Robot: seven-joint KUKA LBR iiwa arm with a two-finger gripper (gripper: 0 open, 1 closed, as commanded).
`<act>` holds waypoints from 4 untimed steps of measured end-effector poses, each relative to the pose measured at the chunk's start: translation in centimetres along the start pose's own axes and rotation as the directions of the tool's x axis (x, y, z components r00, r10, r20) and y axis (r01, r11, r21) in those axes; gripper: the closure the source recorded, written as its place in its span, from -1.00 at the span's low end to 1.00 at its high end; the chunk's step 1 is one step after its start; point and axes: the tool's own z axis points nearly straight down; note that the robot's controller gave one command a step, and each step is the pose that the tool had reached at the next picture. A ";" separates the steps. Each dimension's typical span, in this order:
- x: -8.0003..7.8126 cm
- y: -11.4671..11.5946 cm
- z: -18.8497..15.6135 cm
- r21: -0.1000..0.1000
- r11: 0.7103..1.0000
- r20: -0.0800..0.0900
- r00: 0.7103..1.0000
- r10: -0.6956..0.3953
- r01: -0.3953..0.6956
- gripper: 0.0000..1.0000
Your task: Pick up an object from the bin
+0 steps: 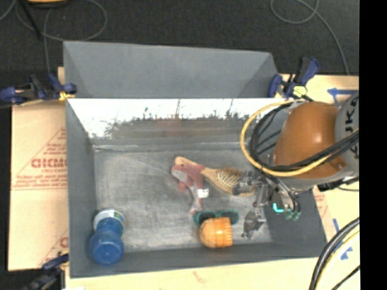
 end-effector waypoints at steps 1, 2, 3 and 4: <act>-0.1 0.0 -0.3 0.001 1.000 0.006 1.000 -0.002 0.002 -1.00; -1.3 0.9 8.6 0.002 0.990 0.010 0.990 -0.139 0.139 1.00; -1.3 0.9 8.6 0.002 0.990 0.010 0.990 -0.140 0.140 1.00; -2.4 1.4 3.7 0.000 0.988 0.002 0.988 -0.153 0.153 1.00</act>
Offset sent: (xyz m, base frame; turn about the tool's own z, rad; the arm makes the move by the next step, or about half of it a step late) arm 0.0102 0.0109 -0.0905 -0.1411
